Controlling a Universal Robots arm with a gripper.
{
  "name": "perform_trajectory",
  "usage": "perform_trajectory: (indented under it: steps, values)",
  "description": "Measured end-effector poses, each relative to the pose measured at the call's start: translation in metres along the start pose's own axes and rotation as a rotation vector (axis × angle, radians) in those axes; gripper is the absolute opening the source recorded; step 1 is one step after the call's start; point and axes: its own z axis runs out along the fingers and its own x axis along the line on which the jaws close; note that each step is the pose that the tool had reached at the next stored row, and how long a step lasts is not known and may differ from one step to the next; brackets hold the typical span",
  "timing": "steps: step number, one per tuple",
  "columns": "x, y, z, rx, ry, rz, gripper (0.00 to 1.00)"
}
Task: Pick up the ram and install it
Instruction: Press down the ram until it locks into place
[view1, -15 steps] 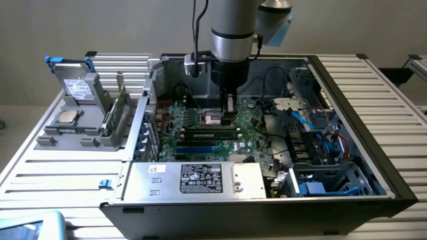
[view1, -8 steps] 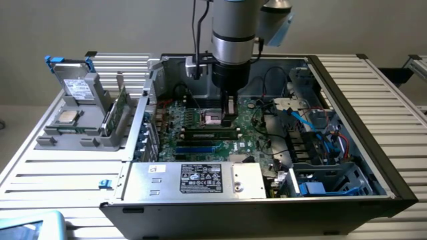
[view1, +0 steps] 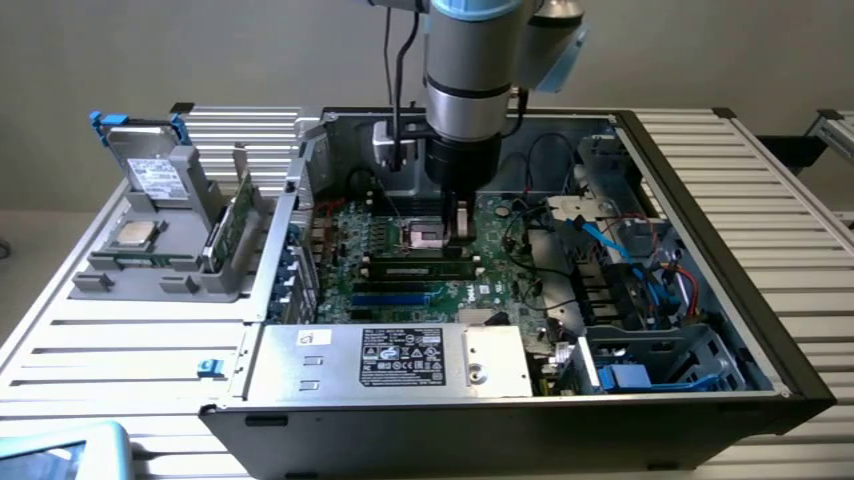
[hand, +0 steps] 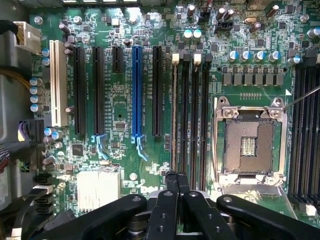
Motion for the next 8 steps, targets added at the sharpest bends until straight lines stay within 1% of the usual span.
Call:
perform_trajectory:
  steps: [2, 4, 5, 8]
  values:
    - [0.0009, -0.0002, 0.0023, -0.0005, -0.0083, 0.001, 0.11]
    - [0.0011, -0.001, 0.0048, -0.0015, -0.0144, 0.002, 0.11]
    - [0.0012, -0.0016, 0.0057, -0.0021, -0.0161, 0.002, 0.11]
    - [0.002, -0.0033, 0.0067, -0.0043, -0.0171, 0.002, 0.11]
